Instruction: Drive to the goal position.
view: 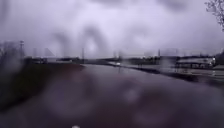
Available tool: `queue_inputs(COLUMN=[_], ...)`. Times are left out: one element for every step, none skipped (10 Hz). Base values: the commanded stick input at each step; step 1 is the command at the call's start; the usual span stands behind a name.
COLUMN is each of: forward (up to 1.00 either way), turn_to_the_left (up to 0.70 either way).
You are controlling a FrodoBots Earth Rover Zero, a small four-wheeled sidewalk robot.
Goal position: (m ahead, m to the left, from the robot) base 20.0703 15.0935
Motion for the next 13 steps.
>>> queue_inputs(forward=[0.70, 0.70, 0.70, 0.70, 0.70, 0.70, 0.70, 0.70, 0.70, 0.70, 0.70, 0.70, 0.70], turn_to_the_left=[0.00, 0.00, 0.00, 0.00, 0.00, 0.00, 0.00, 0.07, 0.28, 0.19, 0.00, 0.08, 0.16])
